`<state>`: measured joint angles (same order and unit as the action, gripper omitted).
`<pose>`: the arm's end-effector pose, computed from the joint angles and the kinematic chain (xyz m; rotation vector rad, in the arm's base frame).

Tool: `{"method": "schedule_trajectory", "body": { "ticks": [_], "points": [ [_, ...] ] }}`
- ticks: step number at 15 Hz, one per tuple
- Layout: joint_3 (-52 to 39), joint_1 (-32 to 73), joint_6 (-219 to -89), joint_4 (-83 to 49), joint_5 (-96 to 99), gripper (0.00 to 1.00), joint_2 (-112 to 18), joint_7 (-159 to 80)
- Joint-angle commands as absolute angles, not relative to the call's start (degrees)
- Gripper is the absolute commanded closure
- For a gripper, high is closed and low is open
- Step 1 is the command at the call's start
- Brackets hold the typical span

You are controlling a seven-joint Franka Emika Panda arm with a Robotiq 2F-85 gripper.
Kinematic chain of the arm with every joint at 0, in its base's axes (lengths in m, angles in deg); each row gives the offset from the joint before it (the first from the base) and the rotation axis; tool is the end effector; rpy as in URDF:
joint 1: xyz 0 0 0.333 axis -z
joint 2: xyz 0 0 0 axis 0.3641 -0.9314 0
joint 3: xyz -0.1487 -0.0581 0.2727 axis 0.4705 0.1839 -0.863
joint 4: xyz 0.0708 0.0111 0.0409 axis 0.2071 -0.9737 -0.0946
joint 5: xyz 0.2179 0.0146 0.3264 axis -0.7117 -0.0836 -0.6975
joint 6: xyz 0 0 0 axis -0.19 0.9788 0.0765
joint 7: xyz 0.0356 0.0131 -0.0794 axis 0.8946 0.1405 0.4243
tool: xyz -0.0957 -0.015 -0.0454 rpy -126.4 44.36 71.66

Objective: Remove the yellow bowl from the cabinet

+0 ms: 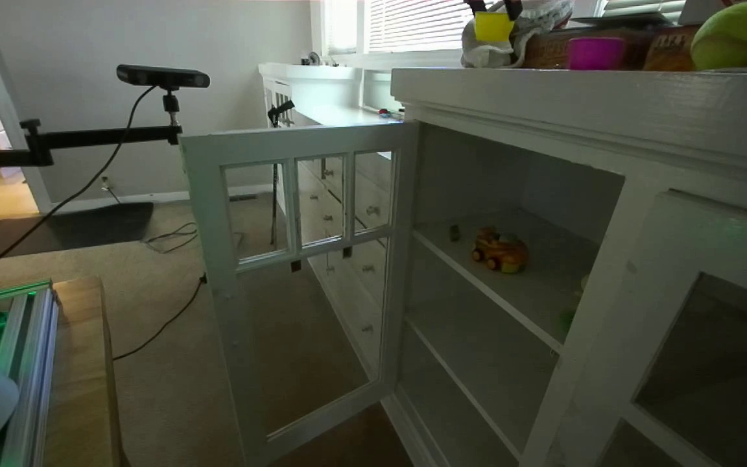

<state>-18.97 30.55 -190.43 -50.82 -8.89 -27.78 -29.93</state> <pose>0.5714 -0.0184 0.5001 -2.8520 0.0756 -1.2575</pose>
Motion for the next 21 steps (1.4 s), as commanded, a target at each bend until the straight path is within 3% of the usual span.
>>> {"method": "schedule_trajectory", "body": {
  "ticks": [1,11,12,13,16,21],
  "points": [
    [-19.0,31.4,-191.6,-45.5,-4.8,0.65,-33.7,-34.6],
    [-14.9,28.8,-190.2,-38.1,2.3,0.65,-41.0,-40.8],
    [-14.6,28.5,-189.7,-37.9,2.5,0.19,-41.1,-40.9],
    [-14.2,28.2,-189.7,-37.6,2.9,0.12,-41.3,-41.3],
    [-13.5,27.4,-189.7,-37.4,3.1,0.0,-41.3,-41.3],
    [-12.7,26.0,-187.1,-40.8,3.9,0.0,-36.2,-41.7]
  ]
}}
